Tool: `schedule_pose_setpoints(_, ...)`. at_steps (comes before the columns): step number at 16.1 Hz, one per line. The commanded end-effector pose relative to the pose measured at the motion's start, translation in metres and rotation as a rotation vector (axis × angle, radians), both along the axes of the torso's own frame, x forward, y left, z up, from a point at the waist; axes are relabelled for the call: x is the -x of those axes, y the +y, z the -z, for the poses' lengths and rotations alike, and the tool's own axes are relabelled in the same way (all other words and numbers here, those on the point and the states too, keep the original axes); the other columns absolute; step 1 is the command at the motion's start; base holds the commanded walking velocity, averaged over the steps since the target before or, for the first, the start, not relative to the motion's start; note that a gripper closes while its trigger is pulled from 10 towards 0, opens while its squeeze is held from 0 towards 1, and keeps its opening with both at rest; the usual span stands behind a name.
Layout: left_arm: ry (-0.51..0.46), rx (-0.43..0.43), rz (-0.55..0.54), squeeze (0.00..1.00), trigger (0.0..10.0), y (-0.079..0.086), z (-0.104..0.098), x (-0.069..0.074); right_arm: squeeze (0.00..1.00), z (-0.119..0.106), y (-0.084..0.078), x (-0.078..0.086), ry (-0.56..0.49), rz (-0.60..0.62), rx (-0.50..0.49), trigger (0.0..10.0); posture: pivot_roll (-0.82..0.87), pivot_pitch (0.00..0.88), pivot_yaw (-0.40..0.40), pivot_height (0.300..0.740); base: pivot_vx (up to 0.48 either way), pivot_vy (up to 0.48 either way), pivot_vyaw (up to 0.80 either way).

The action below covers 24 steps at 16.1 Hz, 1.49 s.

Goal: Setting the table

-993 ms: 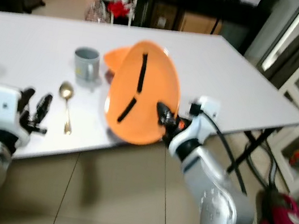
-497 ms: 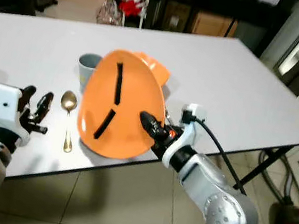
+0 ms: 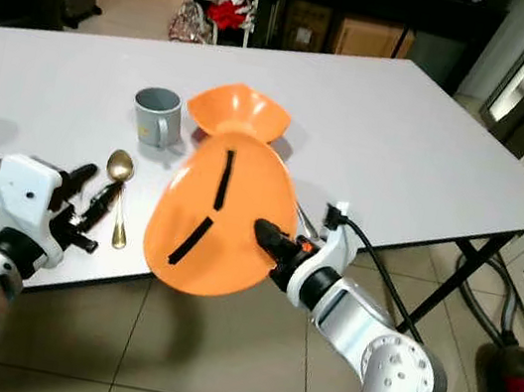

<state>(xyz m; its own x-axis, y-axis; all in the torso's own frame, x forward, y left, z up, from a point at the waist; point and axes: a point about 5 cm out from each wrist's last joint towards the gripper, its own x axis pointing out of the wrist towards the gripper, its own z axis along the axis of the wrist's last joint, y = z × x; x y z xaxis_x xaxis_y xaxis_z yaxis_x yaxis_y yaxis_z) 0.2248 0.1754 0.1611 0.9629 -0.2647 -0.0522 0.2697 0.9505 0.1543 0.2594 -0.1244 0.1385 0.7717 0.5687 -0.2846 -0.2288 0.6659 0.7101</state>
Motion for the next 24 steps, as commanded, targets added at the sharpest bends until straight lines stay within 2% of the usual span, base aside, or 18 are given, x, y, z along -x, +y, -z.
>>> schedule_pose_setpoints(1,0.015,-0.009,0.041,0.0,10.0,-0.001,0.0,-0.001,0.0,0.001,-0.008,-0.007,0.036,0.035,0.027,10.0,-0.07,0.038,-0.017,0.74,0.0,0.0,0.0)
schedule_pose_setpoints(4,0.017,-0.012,0.08,0.0,10.0,0.002,-0.003,-0.002,0.0,0.012,-0.016,-0.016,0.148,0.094,-0.018,10.0,-0.06,0.031,-0.014,0.74,0.0,0.0,0.0)
schedule_pose_setpoints(9,0.044,-0.004,0.161,0.0,10.0,-0.001,-0.003,0.004,0.0,0.022,-0.016,-0.029,0.277,0.124,-0.136,10.0,-0.05,0.025,-0.024,0.74,0.0,0.0,0.0)
schedule_pose_setpoints(14,0.046,-0.009,0.164,0.0,10.0,0.001,-0.003,0.006,0.0,0.025,-0.007,-0.049,0.339,0.165,-0.208,10.0,-0.05,0.025,-0.027,0.74,0.0,0.0,0.0)
schedule_pose_setpoints(18,0.05,-0.015,0.163,0.0,10.0,0.002,-0.002,0.006,0.0,0.027,0.001,-0.063,0.356,0.161,-0.227,10.0,-0.04,0.032,-0.024,0.74,0.0,0.0,0.0)
schedule_pose_setpoints(21,0.055,-0.02,0.161,0.0,10.0,0.003,-0.003,0.006,0.0,0.03,0.015,-0.076,0.381,0.157,-0.279,10.0,-0.03,0.04,-0.021,0.74,0.0,0.0,0.0)
schedule_pose_setpoints(24,0.056,-0.021,0.158,0.0,10.0,0.004,-0.003,0.005,0.0,0.034,0.022,-0.083,0.387,0.172,-0.295,10.0,-0.03,0.045,-0.019,0.74,0.0,0.0,0.0)
